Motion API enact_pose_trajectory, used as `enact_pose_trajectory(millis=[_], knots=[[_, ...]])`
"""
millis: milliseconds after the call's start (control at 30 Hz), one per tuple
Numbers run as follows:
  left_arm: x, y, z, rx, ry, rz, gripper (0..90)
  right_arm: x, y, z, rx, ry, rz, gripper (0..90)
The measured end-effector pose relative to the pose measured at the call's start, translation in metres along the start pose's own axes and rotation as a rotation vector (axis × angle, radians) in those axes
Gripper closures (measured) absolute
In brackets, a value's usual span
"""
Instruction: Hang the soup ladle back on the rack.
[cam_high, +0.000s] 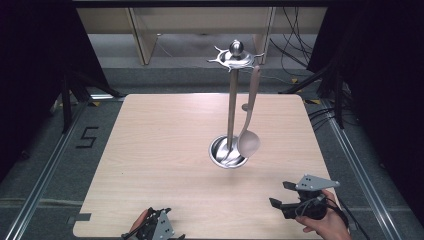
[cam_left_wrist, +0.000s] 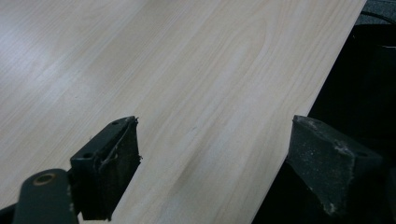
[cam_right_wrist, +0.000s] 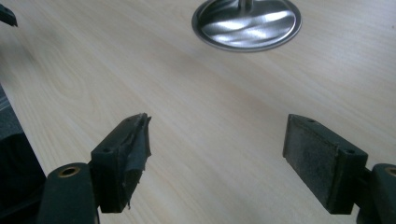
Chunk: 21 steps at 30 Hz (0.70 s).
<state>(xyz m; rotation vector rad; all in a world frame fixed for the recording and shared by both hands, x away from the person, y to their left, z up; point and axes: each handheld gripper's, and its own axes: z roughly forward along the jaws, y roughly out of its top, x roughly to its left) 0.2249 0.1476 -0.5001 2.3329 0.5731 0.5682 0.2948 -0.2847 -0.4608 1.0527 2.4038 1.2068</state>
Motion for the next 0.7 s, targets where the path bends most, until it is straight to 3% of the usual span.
enact_pose_trajectory(millis=[67, 233, 333, 367, 400, 467, 533, 600, 700], knots=[[0.000, 0.000, 0.001, 0.000, -0.003, -0.001, 16.0, 0.004, -0.004, 0.001, 0.014, 0.016, 0.035, 23.6], [-0.001, 0.000, 0.001, 0.001, -0.003, -0.001, 16.0, 0.008, -0.015, 0.000, 0.022, -0.002, 0.043, 23.4], [-0.001, 0.000, 0.001, 0.002, -0.003, 0.002, 16.0, 0.008, -0.021, 0.002, 0.029, -0.002, 0.013, 23.4], [-0.001, 0.000, 0.001, 0.001, -0.003, 0.001, 16.0, 0.010, -0.023, 0.001, 0.037, 0.005, 0.032, 23.4], [-0.001, 0.000, 0.001, 0.000, -0.003, -0.002, 16.0, 0.008, -0.024, 0.000, 0.033, -0.017, 0.001, 23.3], [-0.001, 0.000, 0.000, 0.005, 0.005, 0.010, 16.0, 0.010, -0.026, 0.000, 0.036, -0.017, 0.014, 23.3], [-0.001, 0.000, 0.001, 0.006, 0.009, 0.008, 16.0, 0.010, -0.027, -0.001, 0.043, 0.017, -0.001, 23.0], [-0.001, 0.000, 0.000, 0.006, 0.005, 0.009, 16.0, 0.012, -0.029, -0.002, 0.027, -0.012, 0.010, 23.0], [-0.001, 0.000, 0.000, 0.005, 0.005, 0.007, 16.0, 0.011, -0.030, -0.003, 0.029, -0.033, -0.011, 23.0]])
